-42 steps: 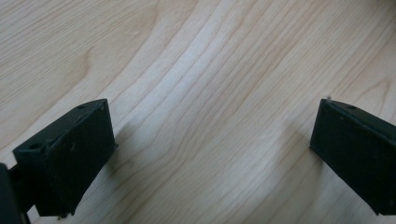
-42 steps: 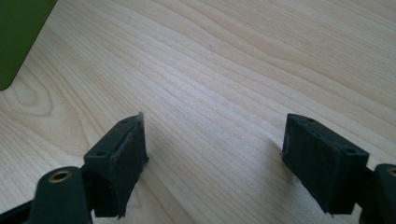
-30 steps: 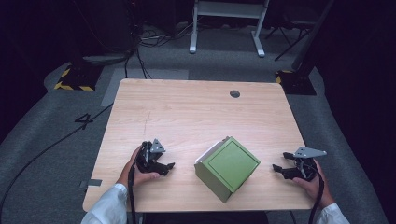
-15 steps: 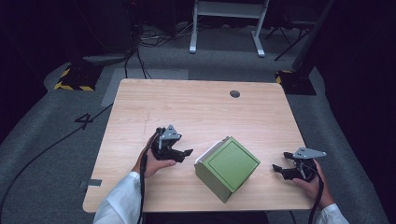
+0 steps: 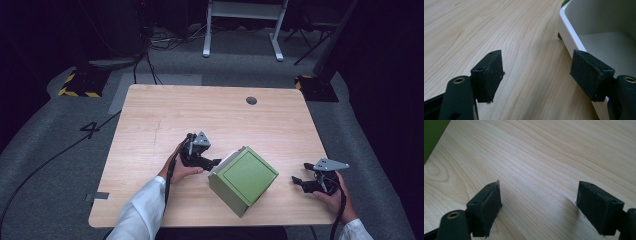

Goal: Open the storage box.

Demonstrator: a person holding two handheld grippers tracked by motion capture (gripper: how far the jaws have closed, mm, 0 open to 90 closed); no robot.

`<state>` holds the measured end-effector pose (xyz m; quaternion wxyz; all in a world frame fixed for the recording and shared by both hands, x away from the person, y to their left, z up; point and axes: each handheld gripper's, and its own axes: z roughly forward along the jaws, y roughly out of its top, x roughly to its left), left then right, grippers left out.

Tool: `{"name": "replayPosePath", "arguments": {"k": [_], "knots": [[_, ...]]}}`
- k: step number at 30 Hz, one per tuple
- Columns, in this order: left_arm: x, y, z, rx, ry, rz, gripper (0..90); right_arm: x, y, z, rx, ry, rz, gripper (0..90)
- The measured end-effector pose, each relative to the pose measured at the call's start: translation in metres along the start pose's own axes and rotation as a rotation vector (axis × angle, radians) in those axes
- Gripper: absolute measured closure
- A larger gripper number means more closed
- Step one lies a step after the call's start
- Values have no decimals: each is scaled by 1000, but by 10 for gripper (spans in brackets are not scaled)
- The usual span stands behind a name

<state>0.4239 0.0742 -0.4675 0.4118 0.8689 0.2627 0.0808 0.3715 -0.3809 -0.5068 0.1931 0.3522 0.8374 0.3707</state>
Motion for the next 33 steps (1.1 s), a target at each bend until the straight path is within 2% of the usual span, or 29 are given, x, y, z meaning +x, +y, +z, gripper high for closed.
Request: {"name": "replayPosePath", "arguments": {"k": [4, 6, 10, 11, 14, 16, 18, 19, 21, 23, 25, 26, 27, 29, 33], "knots": [[1, 0, 1, -3, -8, -1, 256, 0, 0, 0, 0, 0, 0, 199], [5, -2, 3, -11, -32, -25, 251, 0, 0, 0, 1, 2, 3, 199], [8, -1, 4, -12, -24, -27, 235, 0, 0, 0, 0, 0, 1, 199], [8, 0, 6, -3, -14, -21, 255, 0, 0, 0, 1, 1, 2, 199], [6, 2, 9, 1, -21, -12, 270, 0, 0, 0, 1, 1, 2, 199], [7, 2, 9, -14, -33, -29, 309, 0, 0, 0, -1, -1, 0, 199], [7, 3, 10, -3, -30, -22, 315, 0, 0, 0, 0, -1, -1, 199], [5, 4, 16, 32, -7, -2, 342, 0, 0, 0, 0, -2, -1, 199], [3, 3, 23, 59, -6, 5, 357, 0, 0, 0, 0, -4, -2, 199], [2, 3, 25, 66, -6, 4, 404, 0, 0, 0, -1, -3, -1, 199], [3, 3, 26, 64, -19, -2, 393, 0, 0, 0, 0, -4, -1, 199], [4, 4, 25, 60, -23, -5, 379, 0, 0, 0, -1, -5, -2, 199], [7, 4, 21, 29, -42, -34, 375, 1, 0, 0, 0, -5, -1, 199], [9, 5, 18, 11, -58, -40, 375, 1, 0, 0, -1, -5, -2, 199], [11, 9, 7, -68, -102, -58, 380, 1, 0, 0, 0, -5, -1, 199]]}}
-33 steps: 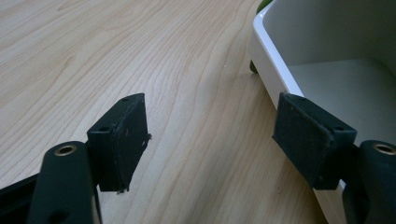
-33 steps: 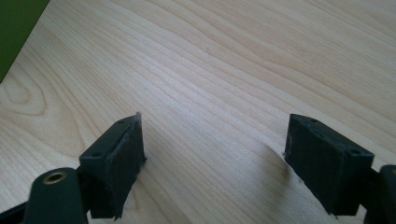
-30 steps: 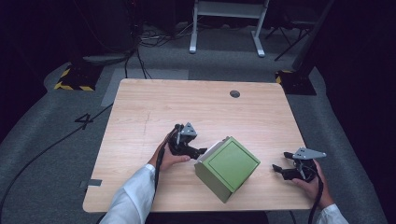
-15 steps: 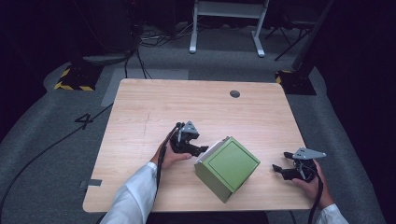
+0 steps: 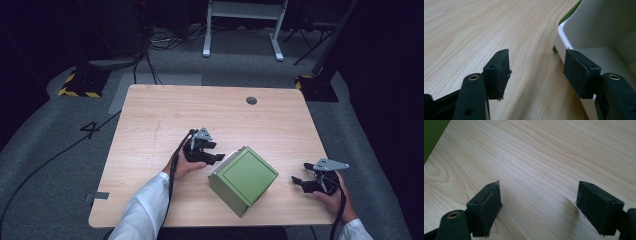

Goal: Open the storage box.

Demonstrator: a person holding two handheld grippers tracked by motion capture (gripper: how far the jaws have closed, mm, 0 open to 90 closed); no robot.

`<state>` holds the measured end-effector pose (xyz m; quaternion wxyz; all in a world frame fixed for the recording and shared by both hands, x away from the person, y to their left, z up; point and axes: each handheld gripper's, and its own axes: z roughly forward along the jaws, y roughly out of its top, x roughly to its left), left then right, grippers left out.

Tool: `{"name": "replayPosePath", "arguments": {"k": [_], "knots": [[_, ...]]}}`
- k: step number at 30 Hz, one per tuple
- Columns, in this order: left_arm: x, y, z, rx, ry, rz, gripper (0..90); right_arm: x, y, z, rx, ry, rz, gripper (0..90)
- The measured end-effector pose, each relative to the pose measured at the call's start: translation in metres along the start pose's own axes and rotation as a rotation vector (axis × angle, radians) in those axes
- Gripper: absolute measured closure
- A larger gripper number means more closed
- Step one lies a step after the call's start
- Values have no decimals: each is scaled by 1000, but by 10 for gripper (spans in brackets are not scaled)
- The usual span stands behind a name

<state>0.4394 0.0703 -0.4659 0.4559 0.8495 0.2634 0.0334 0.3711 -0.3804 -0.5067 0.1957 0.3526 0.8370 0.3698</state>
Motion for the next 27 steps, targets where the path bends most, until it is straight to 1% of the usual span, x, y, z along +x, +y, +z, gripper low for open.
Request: {"name": "replayPosePath", "arguments": {"k": [1, 2, 3, 4, 5, 6, 7, 8, 9, 11, 14, 15, 18, 20, 21, 22, 23, 24, 25, 26, 27], "knots": [[0, 1, -1, -16, -17, -2, 377, 0, 0, 0, 0, 0, 0, 199], [-1, 2, -2, -28, -56, 8, 376, 0, 0, 0, 0, 1, -1, 199], [-1, 2, -2, -28, -56, 8, 368, 0, 0, 0, 0, 1, -1, 199], [-3, 4, -1, -34, -82, 23, 368, 0, 0, 0, 0, 1, -1, 199], [-6, 6, 1, -29, -97, 34, 365, 0, 0, 0, 0, -3, -1, 199], [-7, 7, 2, -19, -96, 46, 365, 0, 0, 0, 0, -3, -1, 199], [-12, 9, 8, 18, -86, 79, 360, 1, 0, 0, -1, -6, -3, 199], [-14, 9, 12, 31, -90, 83, 359, 1, 0, 0, -2, -6, -3, 199], [-14, 9, 12, 31, -90, 83, 360, 1, 0, 0, -2, -6, -4, 199], [-17, 8, 20, 71, -65, 102, 361, 1, 0, 0, -3, -7, -6, 199], [-17, 6, 27, 118, -47, 112, 373, 2, 0, 0, -4, -11, -9, 199], [-17, 6, 27, 118, -53, 105, 374, 1, 0, 0, -4, -11, -9, 199], [-17, 6, 26, 132, -56, 121, 393, 2, 0, 0, -5, -12, -10, 199], [-15, 5, 24, 134, -58, 131, 443, 2, 0, 0, -4, -12, -10, 199], [-15, 5, 24, 134, -58, 131, 445, 2, 0, 0, -5, -13, -10, 199], [-12, 5, 21, 133, -43, 121, 445, 2, 0, 0, -5, -14, -12, 199], [-10, 4, 19, 133, -33, 120, 445, 2, 0, 0, -5, -14, -11, 199], [-10, 4, 19, 133, -33, 120, 445, 2, 0, 0, -5, -14, -11, 199], [-7, 3, 15, 130, -7, 113, 449, 2, 0, 0, -5, -13, -11, 199], [-6, 3, 13, 131, 4, 113, 455, 2, 0, 0, -5, -14, -12, 199], [-6, 3, 13, 131, 4, 113, 460, 2, 0, 0, -5, -14, -12, 199]]}}
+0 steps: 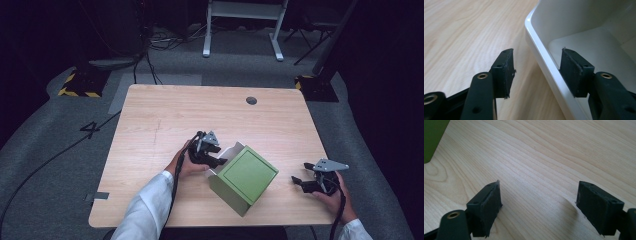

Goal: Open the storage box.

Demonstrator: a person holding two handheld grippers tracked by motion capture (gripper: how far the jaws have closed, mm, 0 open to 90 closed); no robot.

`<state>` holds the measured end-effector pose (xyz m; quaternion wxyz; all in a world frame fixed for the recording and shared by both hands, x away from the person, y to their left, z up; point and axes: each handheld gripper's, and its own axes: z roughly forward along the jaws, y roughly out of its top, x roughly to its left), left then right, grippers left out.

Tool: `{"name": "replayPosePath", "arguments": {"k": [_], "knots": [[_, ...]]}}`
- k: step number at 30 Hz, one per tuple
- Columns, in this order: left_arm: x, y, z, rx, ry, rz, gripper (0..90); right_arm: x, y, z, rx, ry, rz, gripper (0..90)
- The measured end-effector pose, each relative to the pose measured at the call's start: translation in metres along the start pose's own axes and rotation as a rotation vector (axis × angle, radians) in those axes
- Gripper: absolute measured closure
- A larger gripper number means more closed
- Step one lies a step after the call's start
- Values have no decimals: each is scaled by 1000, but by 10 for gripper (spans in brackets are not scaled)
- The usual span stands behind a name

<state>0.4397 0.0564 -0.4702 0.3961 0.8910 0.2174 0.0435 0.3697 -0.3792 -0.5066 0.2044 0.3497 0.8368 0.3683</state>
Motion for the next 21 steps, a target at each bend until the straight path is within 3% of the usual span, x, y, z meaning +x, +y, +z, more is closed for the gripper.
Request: {"name": "replayPosePath", "arguments": {"k": [6, 21], "knots": [[10, -6, -10, -15, 56, -30, 487, 0, 0, 0, 0, 1, 0, 200], [32, -17, -28, -27, 95, -86, 517, 0, 0, 0, 0, 4, 1, 204]]}}
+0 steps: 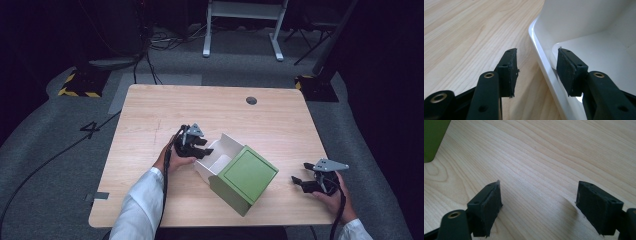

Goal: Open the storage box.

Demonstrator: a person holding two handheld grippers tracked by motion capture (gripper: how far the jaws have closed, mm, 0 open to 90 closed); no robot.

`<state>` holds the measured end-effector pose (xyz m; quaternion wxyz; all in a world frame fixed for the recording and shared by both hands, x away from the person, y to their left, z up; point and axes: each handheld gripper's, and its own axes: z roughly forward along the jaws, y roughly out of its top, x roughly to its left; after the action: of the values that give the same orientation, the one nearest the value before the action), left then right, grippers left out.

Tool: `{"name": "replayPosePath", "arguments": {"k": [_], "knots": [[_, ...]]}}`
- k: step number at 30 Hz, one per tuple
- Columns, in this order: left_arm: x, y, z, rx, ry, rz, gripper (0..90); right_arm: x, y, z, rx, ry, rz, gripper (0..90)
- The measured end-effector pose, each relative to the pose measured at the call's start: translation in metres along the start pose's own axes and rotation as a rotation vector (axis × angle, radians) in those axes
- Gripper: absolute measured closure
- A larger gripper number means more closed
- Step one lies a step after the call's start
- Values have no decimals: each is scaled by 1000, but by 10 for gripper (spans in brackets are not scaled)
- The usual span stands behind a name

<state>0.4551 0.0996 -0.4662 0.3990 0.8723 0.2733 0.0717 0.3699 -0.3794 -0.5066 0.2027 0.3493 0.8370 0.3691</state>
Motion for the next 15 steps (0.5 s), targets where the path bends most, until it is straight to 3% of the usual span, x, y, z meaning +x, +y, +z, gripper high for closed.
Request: {"name": "replayPosePath", "arguments": {"k": [7, 15], "knots": [[10, -4, -6, -4, 23, -29, 527, 0, 0, 0, 0, 0, 0, 204], [18, -6, -4, 21, 30, -27, 524, 0, 0, 0, 0, -1, -1, 204]]}}
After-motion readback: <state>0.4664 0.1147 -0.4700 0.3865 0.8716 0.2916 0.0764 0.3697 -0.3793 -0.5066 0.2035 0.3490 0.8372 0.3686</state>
